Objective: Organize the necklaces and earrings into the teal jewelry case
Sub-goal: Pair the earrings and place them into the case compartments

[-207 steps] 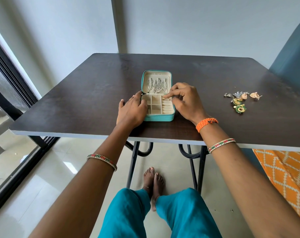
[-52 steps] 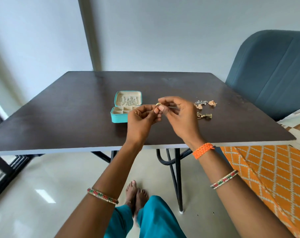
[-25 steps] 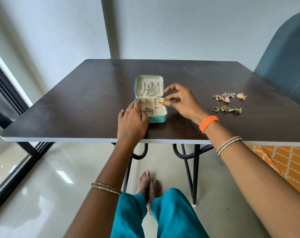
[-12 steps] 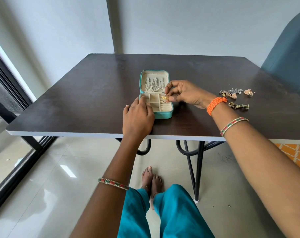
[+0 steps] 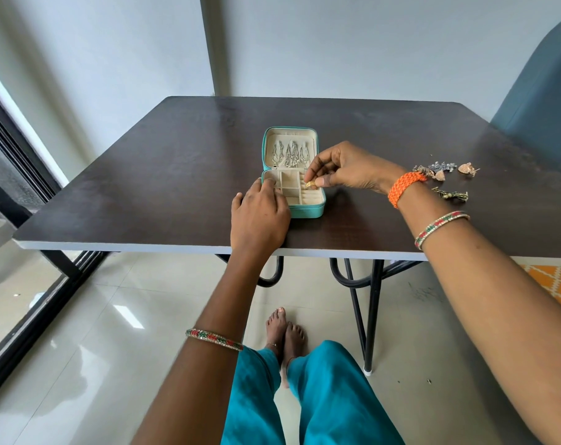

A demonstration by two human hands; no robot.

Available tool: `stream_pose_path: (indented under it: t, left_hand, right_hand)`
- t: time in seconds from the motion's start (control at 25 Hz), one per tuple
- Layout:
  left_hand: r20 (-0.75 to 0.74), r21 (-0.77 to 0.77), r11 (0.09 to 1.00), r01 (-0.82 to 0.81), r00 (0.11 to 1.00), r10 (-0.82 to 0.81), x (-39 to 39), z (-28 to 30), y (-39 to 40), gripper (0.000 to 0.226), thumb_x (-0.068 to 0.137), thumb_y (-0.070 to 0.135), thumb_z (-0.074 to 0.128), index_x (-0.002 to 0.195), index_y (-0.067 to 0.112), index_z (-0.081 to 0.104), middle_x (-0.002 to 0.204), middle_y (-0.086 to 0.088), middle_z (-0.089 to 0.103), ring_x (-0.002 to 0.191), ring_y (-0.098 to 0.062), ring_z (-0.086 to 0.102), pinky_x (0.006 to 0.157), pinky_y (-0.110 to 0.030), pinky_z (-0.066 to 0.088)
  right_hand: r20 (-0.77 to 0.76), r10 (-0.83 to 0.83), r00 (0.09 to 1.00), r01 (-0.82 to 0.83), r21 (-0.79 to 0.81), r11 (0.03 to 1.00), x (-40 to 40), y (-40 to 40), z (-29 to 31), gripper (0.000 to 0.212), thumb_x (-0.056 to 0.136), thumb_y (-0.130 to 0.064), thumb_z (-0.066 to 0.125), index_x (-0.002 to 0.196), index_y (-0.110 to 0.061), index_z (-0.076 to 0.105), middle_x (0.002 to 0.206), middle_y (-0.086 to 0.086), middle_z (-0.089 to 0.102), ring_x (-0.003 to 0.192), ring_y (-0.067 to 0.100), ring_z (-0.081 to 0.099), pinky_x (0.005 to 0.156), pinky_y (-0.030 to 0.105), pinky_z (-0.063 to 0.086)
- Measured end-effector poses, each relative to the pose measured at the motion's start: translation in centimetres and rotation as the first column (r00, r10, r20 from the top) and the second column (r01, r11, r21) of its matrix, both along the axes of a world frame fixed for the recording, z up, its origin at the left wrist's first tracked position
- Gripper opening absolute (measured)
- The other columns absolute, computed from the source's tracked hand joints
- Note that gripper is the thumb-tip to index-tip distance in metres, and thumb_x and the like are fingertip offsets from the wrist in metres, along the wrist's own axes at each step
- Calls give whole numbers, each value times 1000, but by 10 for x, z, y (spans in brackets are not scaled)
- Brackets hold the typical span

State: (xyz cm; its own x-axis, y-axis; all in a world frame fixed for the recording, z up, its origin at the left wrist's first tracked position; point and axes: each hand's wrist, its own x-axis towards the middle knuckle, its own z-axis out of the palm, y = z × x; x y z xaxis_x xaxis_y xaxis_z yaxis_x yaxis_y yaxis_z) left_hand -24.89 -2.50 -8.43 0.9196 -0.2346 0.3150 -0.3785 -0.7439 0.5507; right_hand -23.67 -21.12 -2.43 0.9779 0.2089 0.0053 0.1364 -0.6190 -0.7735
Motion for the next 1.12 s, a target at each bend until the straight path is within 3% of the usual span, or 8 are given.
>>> stream_pose_path:
  t: [0.16,0.28,0.44,0.56,0.68,1.0,1.08,1.12]
  left_hand:
    - [-5,-3,1000,1,1000,-1,1,-1,0,38,99,26,25,125,12,49,126,-7,55,115,-23,51,110,-44,29]
    - [-12,-2,1000,3,1000,-3,1,-2,0,39,99,26,25,128,14,48,130,-7,54,119,-23,50,112,-44,27]
    - [-14,-4,1000,1,1000,-1,1,-1,0,38,99,26,25,126,13,49,128,-7,55,118,-23,51,112,-44,27]
    - [-21,-2,1000,-3,1000,3,1,-1,0,37,99,26,25,121,12,50,125,-8,56,116,-24,52,110,-45,30]
    - [-19,0,1000,-2,1000,2,0,-1,0,38,99,27,25,123,12,50,127,-8,56,117,-24,51,111,-45,29]
    - [-30,8,1000,-5,1000,5,-2,1,0,37,99,26,26,123,12,50,125,-8,56,116,-24,51,111,-44,28]
    - [-27,5,1000,-5,1000,5,-2,1,1,37,99,26,26,125,12,49,127,-8,55,117,-24,51,111,-44,29]
    - [-23,2,1000,-6,1000,6,-1,0,1,38,99,26,26,127,12,48,130,-8,54,118,-25,50,111,-44,29]
  right_hand:
    - [46,-23,999,28,-92,995,-2,2,1,19,80,5,67,87,-12,72,80,-1,71,67,-1,58,70,13,47]
    - [217,-123,968,161,-165,973,-3,0,-1,33,75,1,65,73,-31,70,88,19,69,70,16,50,70,28,43]
    - [414,-200,888,312,-223,924,-16,5,0,51,73,9,45,78,-34,73,105,0,64,98,18,53,89,35,44]
    - [455,-167,874,369,-400,839,-28,9,-6,52,80,6,43,87,-34,75,121,-5,58,113,18,43,99,40,35]
    - [472,-155,868,399,-475,785,-39,12,-10,49,85,3,45,96,-34,74,136,-4,51,124,22,39,101,41,30]
    - [523,-104,846,438,-570,695,-48,22,-19,43,87,0,47,108,-30,70,142,0,45,129,24,34,100,43,28]
    - [581,-121,805,468,-495,732,-49,17,-22,49,83,4,45,111,-28,69,139,2,48,127,25,38,99,43,31]
    - [617,-192,763,495,-368,787,-50,11,-22,52,79,7,42,111,-25,69,135,3,52,123,24,42,99,40,34]
